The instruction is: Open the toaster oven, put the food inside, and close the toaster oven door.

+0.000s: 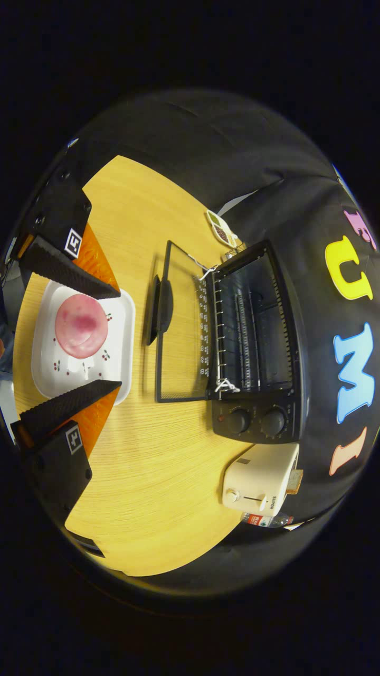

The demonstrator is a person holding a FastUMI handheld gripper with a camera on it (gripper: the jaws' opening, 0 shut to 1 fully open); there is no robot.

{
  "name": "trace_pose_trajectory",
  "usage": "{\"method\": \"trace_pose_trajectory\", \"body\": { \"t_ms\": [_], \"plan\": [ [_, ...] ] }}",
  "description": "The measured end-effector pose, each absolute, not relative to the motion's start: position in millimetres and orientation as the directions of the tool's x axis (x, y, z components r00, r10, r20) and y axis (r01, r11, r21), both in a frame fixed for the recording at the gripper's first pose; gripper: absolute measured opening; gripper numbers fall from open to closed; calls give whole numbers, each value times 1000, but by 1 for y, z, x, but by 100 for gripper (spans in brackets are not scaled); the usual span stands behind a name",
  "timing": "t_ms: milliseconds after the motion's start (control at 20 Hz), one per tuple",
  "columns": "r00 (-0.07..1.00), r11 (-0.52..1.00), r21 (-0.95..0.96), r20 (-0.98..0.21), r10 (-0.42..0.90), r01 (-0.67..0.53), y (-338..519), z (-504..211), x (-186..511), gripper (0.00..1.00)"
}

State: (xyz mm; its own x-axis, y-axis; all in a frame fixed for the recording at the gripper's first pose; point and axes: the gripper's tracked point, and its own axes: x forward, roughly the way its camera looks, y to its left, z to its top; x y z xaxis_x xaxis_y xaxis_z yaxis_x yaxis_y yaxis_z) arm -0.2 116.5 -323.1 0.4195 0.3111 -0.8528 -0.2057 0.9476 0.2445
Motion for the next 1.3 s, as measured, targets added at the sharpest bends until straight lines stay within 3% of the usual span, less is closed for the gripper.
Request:
{"method": "trace_pose_trajectory", "body": {
  "t_ms": [450, 550, 1000, 1200, 1300],
  "plan": [
    [264, 966, 169, -939, 218, -196, 75, -355, -20, 98],
    [228, 965, 186, -947, 227, -186, 77, -362, -24, 94],
    [111, 962, 177, -973, 203, -207, 65, -371, -22, 32],
    [49, 942, 321, -944, 327, -96, 78, -370, -27, 4],
    [35, 922, 385, -922, 386, -32, 81, -369, -31, 2]
  ]
}}
